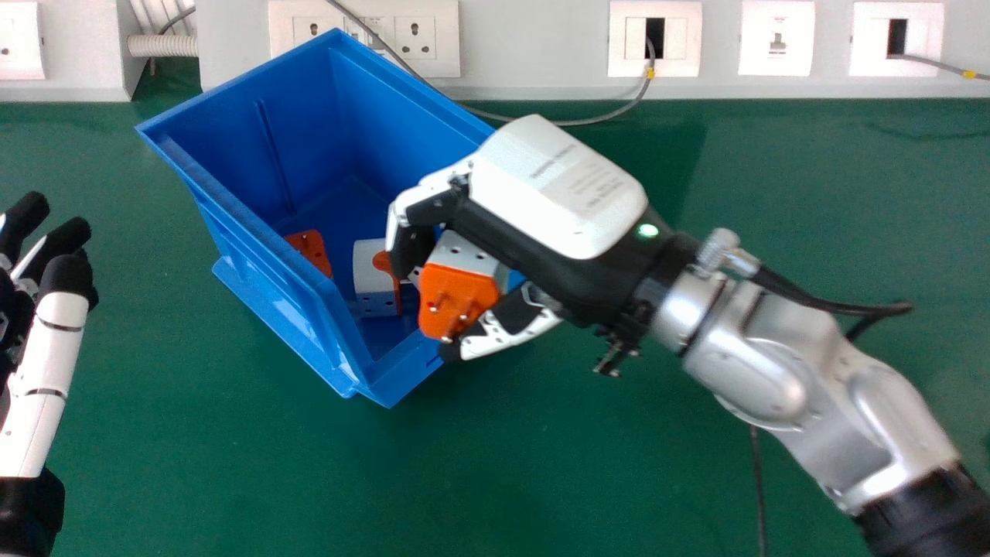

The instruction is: Pick all objects and put in blue box

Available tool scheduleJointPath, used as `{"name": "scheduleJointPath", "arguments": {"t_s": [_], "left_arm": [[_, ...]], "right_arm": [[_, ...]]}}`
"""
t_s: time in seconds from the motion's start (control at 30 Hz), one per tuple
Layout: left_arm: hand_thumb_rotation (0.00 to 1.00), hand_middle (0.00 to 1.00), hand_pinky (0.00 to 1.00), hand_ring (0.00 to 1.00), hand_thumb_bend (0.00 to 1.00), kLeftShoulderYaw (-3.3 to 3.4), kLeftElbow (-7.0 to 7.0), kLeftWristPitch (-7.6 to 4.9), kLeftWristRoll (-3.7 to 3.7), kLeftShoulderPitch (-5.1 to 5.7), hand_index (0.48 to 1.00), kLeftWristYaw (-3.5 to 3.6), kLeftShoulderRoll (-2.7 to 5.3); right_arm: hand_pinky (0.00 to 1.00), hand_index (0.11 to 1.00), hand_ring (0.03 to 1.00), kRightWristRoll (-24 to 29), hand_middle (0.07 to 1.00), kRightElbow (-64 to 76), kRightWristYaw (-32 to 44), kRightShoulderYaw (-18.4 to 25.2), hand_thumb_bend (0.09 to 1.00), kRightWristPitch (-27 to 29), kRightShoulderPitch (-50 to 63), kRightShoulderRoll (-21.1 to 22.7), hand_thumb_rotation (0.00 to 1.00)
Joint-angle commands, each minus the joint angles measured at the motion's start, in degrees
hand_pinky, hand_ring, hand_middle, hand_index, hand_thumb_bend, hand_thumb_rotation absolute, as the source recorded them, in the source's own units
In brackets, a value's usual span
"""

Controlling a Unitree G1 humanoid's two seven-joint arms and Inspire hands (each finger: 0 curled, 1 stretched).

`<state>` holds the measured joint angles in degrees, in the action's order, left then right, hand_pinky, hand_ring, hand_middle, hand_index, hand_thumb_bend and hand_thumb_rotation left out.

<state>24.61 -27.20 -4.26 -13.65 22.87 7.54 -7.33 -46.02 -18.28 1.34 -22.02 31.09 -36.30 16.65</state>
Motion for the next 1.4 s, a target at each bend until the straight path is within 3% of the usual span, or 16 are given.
{"name": "scheduleJointPath", "arguments": {"t_s": [0.0, 0.4, 0.57, 0.73, 0.9, 1.1, 1.27, 1.37], "left_arm": [[0.71, 0.89, 0.89, 0.92, 0.57, 0.18, -0.72, -0.89, -0.41, -0.02, 0.915, 0.14, -0.39], [0.71, 0.89, 0.89, 0.92, 0.57, 0.22, -0.91, -2.51, -0.19, 1.66, 0.913, 0.47, 0.01], [0.71, 0.89, 0.89, 0.92, 0.57, 0.73, -0.66, -2.8, -0.87, 2.35, 0.913, 0.73, 0.0], [0.71, 0.89, 0.89, 0.92, 0.58, 1.51, 0.31, -2.85, -1.47, 2.44, 0.913, 1.22, -0.28], [0.71, 0.89, 0.89, 0.92, 0.58, 1.44, -0.2, -2.27, -0.97, 2.8, 0.913, 0.81, -0.08], [0.72, 0.89, 0.89, 0.91, 0.59, 1.46, -0.61, -1.89, -0.96, 3.3, 0.913, 0.66, -0.09], [0.72, 0.89, 0.89, 0.91, 0.59, 1.74, -0.63, -1.74, -3.51, 3.74, 0.922, 2.0, -0.39], [0.72, 0.91, 0.89, 0.93, 0.58, 1.71, -0.68, -2.05, -4.22, 4.1, 0.943, 2.53, -0.32]], "right_arm": [[0.35, 0.499, 0.425, -0.65, 0.509, -1.88, -2.87, -0.78, 0.497, -0.25, -3.68, -1.31, 0.0], [0.34, 0.493, 0.43, -7.53, 0.513, -29.79, -16.2, -8.73, 0.497, -3.72, -21.03, -9.0, 0.0], [0.34, 0.489, 0.432, -8.25, 0.509, -38.01, -19.45, -11.21, 0.497, -5.43, -26.17, -11.55, 0.0], [0.34, 0.483, 0.435, -8.22, 0.505, -43.74, -21.09, -13.19, 0.498, -7.04, -30.19, -12.65, 0.0], [0.34, 0.475, 0.444, -7.04, 0.507, -48.21, -20.28, -13.67, 0.498, -9.41, -33.68, -13.75, 0.0], [0.35, 0.463, 0.467, -4.74, 0.512, -50.67, -18.01, -13.07, 0.496, -12.28, -34.9, -16.02, 0.0], [0.36, 0.46, 0.476, -5.55, 0.502, -52.63, -21.24, -14.45, 0.497, -15.3, -34.87, -17.68, 0.0], [0.36, 0.46, 0.473, -5.86, 0.497, -53.31, -22.57, -15.22, 0.498, -16.38, -34.95, -18.16, 0.0]]}}
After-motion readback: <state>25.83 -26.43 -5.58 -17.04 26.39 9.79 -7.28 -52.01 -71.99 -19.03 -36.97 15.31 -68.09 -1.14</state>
